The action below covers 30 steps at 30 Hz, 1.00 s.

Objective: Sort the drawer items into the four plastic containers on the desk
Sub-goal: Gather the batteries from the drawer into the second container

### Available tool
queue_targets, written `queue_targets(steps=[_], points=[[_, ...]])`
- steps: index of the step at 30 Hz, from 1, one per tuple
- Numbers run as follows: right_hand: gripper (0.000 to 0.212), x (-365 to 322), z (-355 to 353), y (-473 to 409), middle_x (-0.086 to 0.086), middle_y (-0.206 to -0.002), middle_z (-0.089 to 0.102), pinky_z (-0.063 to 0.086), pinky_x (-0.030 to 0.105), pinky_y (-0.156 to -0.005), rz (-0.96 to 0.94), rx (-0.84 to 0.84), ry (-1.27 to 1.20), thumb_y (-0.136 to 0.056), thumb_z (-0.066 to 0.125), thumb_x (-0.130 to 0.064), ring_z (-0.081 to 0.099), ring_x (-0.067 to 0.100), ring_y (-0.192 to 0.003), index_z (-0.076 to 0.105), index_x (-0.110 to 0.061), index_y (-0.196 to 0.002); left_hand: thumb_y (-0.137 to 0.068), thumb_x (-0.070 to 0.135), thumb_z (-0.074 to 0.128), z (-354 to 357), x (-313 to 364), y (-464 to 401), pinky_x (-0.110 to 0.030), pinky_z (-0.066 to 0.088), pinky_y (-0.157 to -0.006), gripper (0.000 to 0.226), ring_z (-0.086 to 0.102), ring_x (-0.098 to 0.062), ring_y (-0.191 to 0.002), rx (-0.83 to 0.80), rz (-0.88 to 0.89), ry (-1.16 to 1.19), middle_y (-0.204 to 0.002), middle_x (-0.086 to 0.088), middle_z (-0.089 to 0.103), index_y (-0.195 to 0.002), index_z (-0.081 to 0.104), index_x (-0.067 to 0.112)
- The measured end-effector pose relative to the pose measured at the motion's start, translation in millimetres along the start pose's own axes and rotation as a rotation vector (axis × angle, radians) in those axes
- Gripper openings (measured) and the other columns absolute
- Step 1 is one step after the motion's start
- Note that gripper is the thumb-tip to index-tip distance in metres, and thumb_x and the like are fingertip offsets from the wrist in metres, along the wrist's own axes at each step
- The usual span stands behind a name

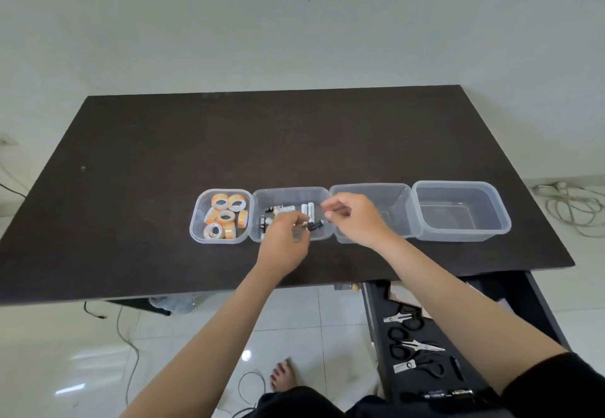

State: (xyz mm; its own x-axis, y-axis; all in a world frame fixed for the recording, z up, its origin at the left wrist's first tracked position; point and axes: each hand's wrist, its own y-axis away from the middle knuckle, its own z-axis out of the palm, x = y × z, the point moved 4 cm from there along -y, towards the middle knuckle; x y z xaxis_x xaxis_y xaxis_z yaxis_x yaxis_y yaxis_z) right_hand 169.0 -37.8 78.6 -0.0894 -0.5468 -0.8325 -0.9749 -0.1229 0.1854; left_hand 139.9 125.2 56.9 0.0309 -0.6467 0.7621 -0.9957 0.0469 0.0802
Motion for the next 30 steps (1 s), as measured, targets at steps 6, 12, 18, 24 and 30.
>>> queue_targets(steps=[6,12,18,24,30], points=[[0.012,55.2,-45.2,58.6,-0.007,-0.090,0.067,0.048,0.015,-0.073,0.016,-0.174,0.039,-0.086,0.067,-0.019,0.062,0.008,-0.080,0.070,-0.021,-0.099,-0.084,0.011,0.061,82.5,37.0,51.2,-0.019,0.046,-0.075,0.015,0.056,-0.009,-0.076,-0.049,0.039,0.041,-0.095,0.000,0.062,-0.098,0.065,0.012],[0.009,167.1,-103.5,115.4,-0.005,-0.084,0.067,0.045,0.014,-0.070,0.177,-0.280,0.168,-0.084,0.070,-0.020,0.060,0.006,-0.076,0.070,-0.019,-0.093,-0.085,0.013,0.060,195.5,63.9,95.1,-0.012,0.045,-0.073,0.016,0.060,-0.012,-0.079,-0.304,-0.035,0.059,-0.098,0.000,0.061,-0.100,0.065,0.014],[0.003,287.9,-134.5,166.7,-0.005,-0.083,0.064,0.048,0.021,-0.073,0.415,-0.393,0.285,-0.085,0.067,-0.023,0.061,0.014,-0.081,0.066,-0.022,-0.087,-0.085,0.015,0.060,277.9,47.2,123.1,-0.009,0.048,-0.070,0.013,0.057,-0.009,-0.076,-0.443,-0.254,-0.025,-0.092,0.000,0.063,-0.099,0.063,0.015],[0.020,360.1,-152.1,189.0,0.005,-0.111,0.064,0.050,0.029,-0.085,0.496,-0.545,0.541,-0.090,0.056,-0.015,0.058,0.022,-0.094,0.065,-0.018,-0.107,-0.083,0.018,0.059,307.9,27.4,144.9,-0.031,0.052,-0.088,0.015,0.064,-0.023,-0.097,-0.544,-0.441,-0.221,-0.101,-0.005,0.068,-0.097,0.066,0.016],[0.038,379.7,-157.4,190.5,0.005,-0.125,0.047,0.047,0.031,-0.081,0.366,-0.594,0.744,-0.089,0.054,-0.012,0.055,0.026,-0.102,0.053,-0.020,-0.126,-0.084,0.018,0.060,333.8,42.6,155.0,-0.022,0.047,-0.085,0.015,0.065,-0.018,-0.094,-0.724,-0.411,-0.162,-0.096,-0.002,0.070,-0.096,0.069,0.016]])
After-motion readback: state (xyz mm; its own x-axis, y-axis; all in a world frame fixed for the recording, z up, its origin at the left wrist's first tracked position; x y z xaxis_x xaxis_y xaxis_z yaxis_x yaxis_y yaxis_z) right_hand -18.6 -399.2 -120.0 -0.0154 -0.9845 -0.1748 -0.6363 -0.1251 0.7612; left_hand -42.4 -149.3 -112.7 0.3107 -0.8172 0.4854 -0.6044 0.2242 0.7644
